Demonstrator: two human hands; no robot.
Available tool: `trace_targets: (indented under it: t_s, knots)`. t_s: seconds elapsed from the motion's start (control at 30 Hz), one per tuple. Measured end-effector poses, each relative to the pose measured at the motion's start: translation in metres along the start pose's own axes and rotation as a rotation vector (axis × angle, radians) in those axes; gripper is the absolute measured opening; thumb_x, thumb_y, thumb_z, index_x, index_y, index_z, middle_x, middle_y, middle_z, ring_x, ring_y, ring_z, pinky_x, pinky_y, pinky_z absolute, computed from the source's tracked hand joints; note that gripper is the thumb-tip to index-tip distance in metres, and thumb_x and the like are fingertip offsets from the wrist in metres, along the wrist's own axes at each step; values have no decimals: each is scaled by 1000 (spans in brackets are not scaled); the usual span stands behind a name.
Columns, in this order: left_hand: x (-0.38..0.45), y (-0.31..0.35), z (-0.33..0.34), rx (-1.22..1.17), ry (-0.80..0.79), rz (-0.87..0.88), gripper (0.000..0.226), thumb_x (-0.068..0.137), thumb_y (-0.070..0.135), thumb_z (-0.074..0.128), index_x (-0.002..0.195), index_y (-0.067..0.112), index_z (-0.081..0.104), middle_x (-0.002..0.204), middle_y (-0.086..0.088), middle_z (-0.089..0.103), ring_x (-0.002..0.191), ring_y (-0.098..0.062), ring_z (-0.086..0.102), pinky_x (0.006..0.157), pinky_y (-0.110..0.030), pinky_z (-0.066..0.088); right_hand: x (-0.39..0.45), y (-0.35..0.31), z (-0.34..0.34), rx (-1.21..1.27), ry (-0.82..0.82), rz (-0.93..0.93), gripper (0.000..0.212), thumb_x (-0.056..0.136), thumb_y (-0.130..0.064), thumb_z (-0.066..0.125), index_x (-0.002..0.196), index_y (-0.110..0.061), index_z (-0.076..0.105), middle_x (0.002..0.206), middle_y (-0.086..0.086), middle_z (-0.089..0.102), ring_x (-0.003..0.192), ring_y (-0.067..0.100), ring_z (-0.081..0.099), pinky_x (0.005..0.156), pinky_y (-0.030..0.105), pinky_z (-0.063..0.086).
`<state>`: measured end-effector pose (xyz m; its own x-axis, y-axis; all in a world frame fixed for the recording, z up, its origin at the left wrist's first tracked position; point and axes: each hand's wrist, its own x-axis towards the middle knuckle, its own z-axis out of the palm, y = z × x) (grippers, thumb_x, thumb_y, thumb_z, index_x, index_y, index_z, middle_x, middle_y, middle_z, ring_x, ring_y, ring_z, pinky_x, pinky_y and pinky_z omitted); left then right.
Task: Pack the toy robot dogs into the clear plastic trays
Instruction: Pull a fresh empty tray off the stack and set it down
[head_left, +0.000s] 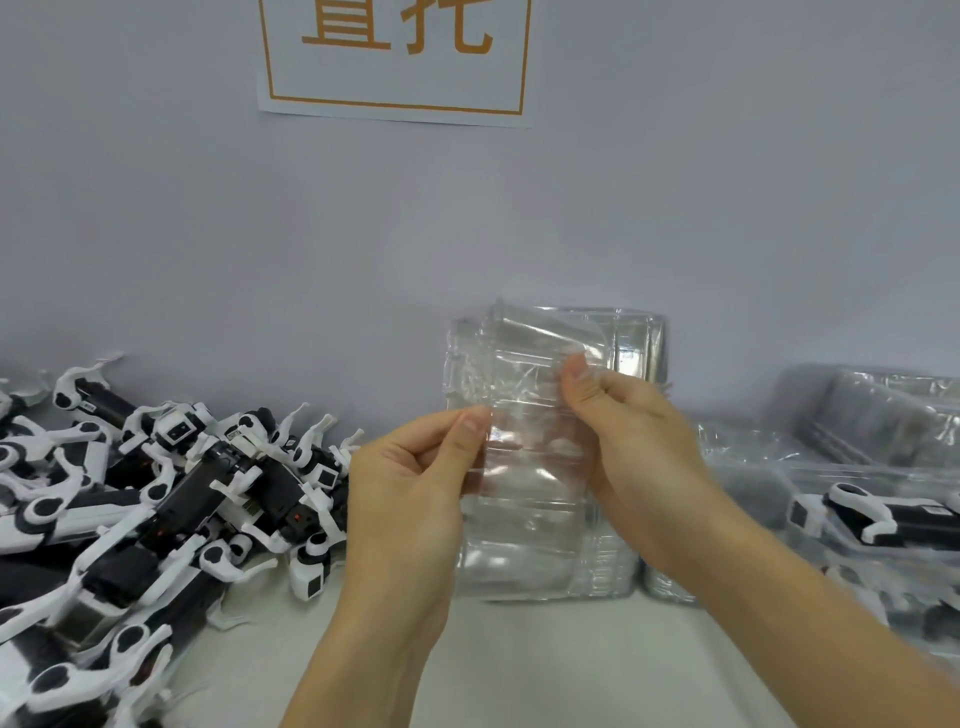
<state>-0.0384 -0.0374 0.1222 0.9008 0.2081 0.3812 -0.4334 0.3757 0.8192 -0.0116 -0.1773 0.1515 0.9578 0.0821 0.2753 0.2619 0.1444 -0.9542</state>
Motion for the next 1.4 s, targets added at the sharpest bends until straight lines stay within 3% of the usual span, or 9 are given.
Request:
trace_targets:
  t_s: [0.13,0.2,0.27,0.4,0.5,0.77,0.93,1.17,1.4]
  knots:
    - [1,-3,0,-117,22,-149,24,72,24,66,80,7,81,90,-15,76,83,-21,72,86,-35,57,-3,3,3,31,23,13,44,85,-53,65,81,-9,68,94,18,55,78,35,41,80,48,40]
    - [0,-4,1,-114,71,-137,18,74,21,67,74,9,81,84,-10,77,76,-17,72,77,-31,56,-4,4,2,-26,25,5,44,86,-53,63,80,-10,71,78,25,59,67,45,44,75,49,51]
    - [-1,-7,4,70,183,-3,16,87,14,69,75,13,79,78,-6,77,69,-15,72,69,-30,57,-5,6,3,-94,55,-29,38,87,-54,61,79,-19,75,66,11,61,64,33,56,68,43,55]
    - [-3,-7,9,318,299,270,26,94,10,67,73,24,74,68,8,74,55,0,62,55,-12,48,-8,8,11,-196,162,-123,40,97,-49,57,88,-11,67,78,7,72,74,23,71,81,49,61]
    - [-2,-8,6,305,342,294,29,95,9,65,71,24,72,66,7,73,52,-1,59,53,-12,47,-13,8,18,-214,197,-161,42,98,-47,56,88,-8,66,81,12,71,86,34,69,83,57,57]
    - [6,-4,-9,216,510,295,25,98,8,61,78,20,69,63,10,71,52,0,59,50,-13,47,-14,5,7,-200,281,-202,32,100,-44,53,80,-26,71,70,-4,72,69,12,70,80,50,60]
    - [23,16,-58,42,721,266,27,106,11,44,84,19,58,57,12,65,49,-4,59,51,-18,50,-17,1,-20,-221,283,-243,29,99,-42,53,82,-31,74,75,-3,73,70,15,69,74,40,57]
    - [27,7,-76,-140,646,59,34,106,12,39,79,22,55,55,10,54,46,-5,49,46,-17,44,-8,-55,-77,-6,136,-317,30,78,-45,68,87,-18,76,79,0,70,64,14,63,62,36,61]
    - [25,-16,-73,-248,463,-331,29,98,10,37,71,19,42,53,5,35,47,-12,29,37,-19,29,24,-95,-148,-371,401,-420,19,94,-42,55,85,-35,70,81,-11,72,64,4,65,59,23,57]
